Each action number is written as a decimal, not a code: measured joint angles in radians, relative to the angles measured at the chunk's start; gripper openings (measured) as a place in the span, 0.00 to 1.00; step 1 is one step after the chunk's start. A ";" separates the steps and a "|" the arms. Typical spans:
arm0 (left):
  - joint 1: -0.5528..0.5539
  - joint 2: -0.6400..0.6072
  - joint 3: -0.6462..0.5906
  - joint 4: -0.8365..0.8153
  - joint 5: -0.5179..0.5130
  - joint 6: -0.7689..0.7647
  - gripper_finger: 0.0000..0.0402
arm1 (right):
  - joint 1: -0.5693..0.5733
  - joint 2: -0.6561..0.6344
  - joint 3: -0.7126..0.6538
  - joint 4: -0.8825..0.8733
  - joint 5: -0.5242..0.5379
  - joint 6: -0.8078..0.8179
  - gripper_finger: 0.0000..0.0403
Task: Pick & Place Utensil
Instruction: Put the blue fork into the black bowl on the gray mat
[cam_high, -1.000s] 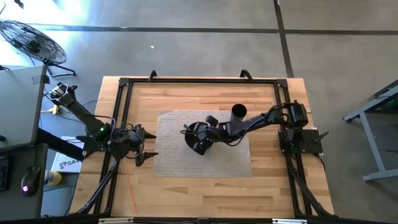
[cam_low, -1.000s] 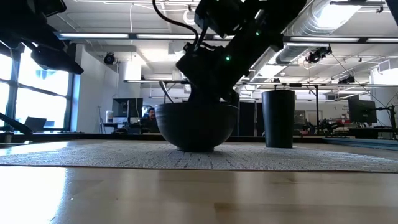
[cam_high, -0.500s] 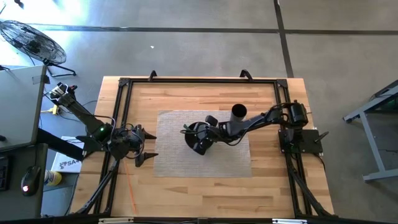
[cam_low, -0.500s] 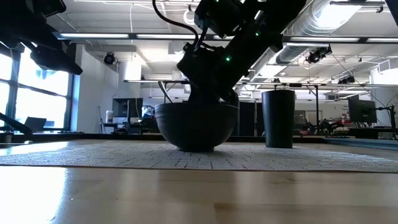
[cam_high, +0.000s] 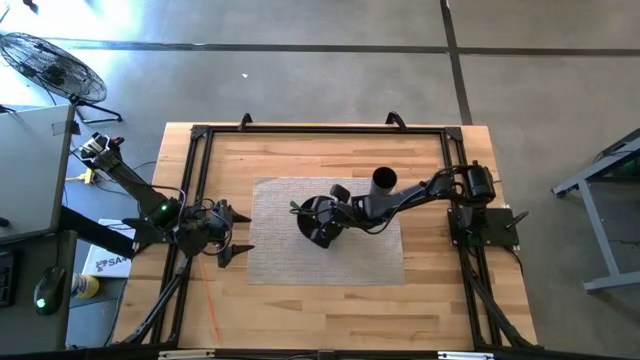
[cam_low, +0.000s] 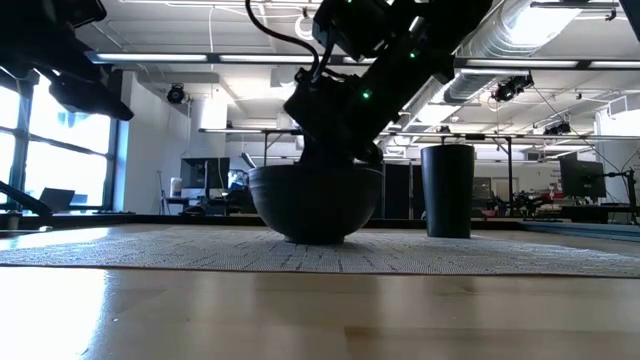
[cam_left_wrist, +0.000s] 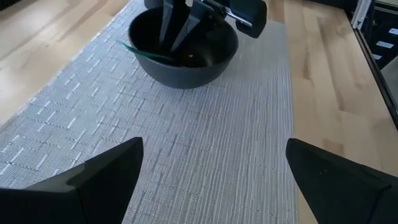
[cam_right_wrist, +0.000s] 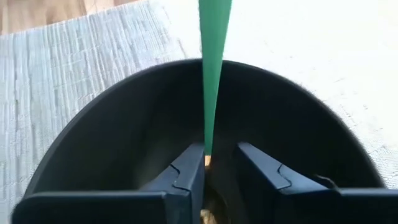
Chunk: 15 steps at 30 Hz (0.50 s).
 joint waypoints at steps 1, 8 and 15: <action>0.000 0.000 0.000 0.000 -0.003 0.000 0.97 | 0.000 0.000 0.000 0.004 0.014 0.000 0.21; 0.000 -0.002 0.000 -0.013 -0.029 -0.051 0.97 | 0.020 -0.065 0.000 0.007 0.088 -0.023 0.26; 0.001 -0.001 0.000 -0.276 -0.088 -0.407 0.97 | 0.094 -0.182 0.000 -0.004 0.140 -0.027 0.26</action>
